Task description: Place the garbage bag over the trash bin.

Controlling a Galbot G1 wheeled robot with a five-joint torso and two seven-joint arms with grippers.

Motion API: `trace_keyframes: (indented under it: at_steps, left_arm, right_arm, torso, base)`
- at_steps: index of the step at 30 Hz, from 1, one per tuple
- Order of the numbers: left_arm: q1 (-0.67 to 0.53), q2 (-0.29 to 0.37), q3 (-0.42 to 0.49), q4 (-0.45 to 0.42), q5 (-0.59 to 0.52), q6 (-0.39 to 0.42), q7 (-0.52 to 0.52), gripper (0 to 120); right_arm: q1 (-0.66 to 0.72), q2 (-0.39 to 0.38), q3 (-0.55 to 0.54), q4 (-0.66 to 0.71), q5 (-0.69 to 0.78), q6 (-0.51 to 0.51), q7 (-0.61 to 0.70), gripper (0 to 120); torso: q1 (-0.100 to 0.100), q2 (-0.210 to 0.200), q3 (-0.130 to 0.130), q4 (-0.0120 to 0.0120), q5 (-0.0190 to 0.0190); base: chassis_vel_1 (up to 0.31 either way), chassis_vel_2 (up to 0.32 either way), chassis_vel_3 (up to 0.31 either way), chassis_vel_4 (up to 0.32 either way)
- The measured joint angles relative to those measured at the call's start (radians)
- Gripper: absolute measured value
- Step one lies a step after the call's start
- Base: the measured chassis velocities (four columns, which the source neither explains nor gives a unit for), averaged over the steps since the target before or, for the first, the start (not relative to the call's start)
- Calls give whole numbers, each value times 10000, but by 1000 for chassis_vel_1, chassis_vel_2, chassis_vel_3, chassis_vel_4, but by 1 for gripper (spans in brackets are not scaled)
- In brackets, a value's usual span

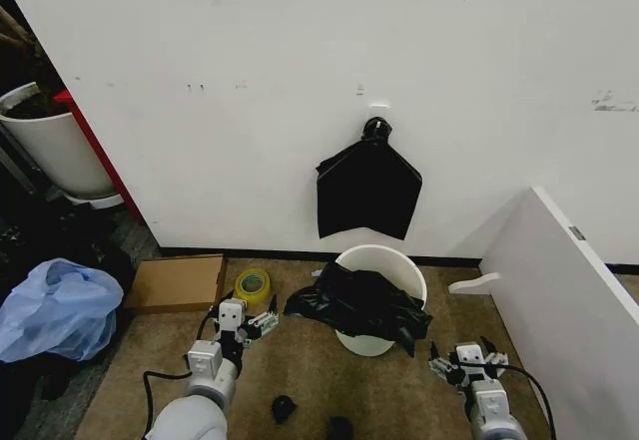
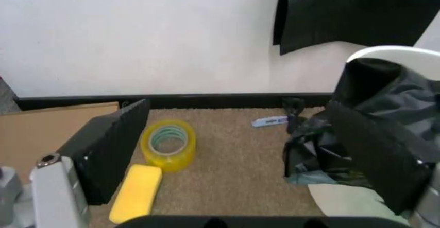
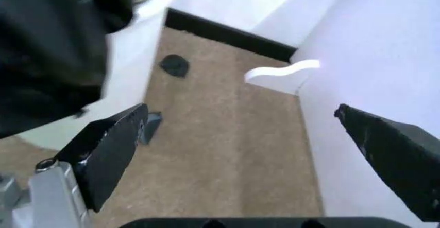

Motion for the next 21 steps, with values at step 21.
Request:
trace_keyframes:
  at_steps: [21]
  left_arm:
    - [1958,-1201,-5,27,1769,-2720,1886,100]
  right_arm:
    - [3825,-2956,2315,-1790,5411,-2002,-5549,100]
  torso:
    - [1,-1,1,3,9]
  base:
    - [0,0,0,0]
